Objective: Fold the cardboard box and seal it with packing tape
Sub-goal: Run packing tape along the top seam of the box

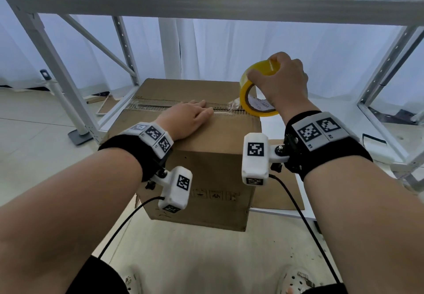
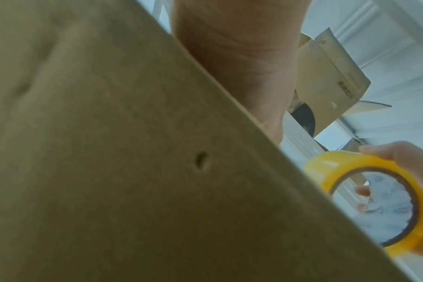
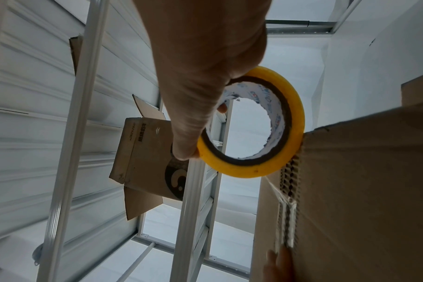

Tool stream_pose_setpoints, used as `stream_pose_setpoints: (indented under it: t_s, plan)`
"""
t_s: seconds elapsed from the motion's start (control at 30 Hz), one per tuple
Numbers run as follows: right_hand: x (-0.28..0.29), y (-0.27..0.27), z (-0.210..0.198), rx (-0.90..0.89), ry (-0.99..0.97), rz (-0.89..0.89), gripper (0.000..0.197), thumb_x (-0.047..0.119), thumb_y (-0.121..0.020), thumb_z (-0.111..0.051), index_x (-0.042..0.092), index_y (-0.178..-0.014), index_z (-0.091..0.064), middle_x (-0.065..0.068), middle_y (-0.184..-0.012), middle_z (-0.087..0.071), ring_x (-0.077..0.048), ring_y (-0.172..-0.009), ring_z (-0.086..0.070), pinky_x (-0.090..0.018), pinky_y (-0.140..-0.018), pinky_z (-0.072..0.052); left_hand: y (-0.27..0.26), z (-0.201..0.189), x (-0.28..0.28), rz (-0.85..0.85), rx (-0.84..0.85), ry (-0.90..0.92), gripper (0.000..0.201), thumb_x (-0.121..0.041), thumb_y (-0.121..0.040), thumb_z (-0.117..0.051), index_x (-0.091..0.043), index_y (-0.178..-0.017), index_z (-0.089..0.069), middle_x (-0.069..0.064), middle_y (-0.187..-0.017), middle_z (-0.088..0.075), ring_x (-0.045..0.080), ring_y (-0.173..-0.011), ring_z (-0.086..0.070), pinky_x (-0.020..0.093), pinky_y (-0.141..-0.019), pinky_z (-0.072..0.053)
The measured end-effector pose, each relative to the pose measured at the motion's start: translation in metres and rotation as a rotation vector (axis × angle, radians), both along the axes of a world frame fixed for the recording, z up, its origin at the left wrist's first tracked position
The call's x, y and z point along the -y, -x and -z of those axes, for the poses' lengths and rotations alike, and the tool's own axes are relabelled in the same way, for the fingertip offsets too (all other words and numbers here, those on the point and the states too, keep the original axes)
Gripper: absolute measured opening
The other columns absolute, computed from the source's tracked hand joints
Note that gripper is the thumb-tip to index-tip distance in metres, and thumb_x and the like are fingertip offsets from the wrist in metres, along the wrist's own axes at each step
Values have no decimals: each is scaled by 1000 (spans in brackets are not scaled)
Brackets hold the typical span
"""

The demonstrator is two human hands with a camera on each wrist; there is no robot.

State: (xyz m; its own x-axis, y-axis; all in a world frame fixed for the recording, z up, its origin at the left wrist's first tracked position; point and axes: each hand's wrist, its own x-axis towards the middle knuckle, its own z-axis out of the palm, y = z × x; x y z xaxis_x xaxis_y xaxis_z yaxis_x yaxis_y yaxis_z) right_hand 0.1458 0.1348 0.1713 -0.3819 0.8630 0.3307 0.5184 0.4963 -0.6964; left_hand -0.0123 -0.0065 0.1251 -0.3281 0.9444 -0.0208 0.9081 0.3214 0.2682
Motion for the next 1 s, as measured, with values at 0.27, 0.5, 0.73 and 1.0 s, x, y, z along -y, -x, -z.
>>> stream_pose_setpoints:
  t_s: [0.27,0.5,0.73,1.0]
  plan:
    - [-4,-4,2,-29,18,1,60,51,-82,-61,23,-132,-45,-7,-130,-44,-29,-120,-43,-37,-90,-38,7,-5,7,-165,-81,-30,46,-42,-101,-31,-19,-131,-57,-11,-147,-40,17,-131,-43,31,-107,-30]
    - [-10,-8,5,-87,40,-12,62,53,-79,-64,23,-130,-46,-7,-129,-45,-29,-118,-45,-35,-90,-39,-33,-3,-19,-71,-98,-7,53,-45,-100,-29,-15,-142,-41,-3,-154,-28,20,-137,-36,34,-110,-28]
    - [-13,-11,5,-112,80,-20,64,55,-78,-66,26,-131,-45,-5,-130,-44,-27,-120,-44,-39,-96,-42,-34,-3,-42,-19,-63,105,66,-53,-98,-26,-19,-152,-9,-1,-159,-3,16,-146,-8,32,-116,-9]
    - [-8,-6,14,-284,229,78,82,65,-72,-67,23,-136,-37,-5,-130,-44,-16,-99,-42,-30,-82,-36,-33,2,-46,-19,-53,189,71,-58,-96,-20,-19,-152,-1,-1,-159,5,13,-146,4,34,-117,1]
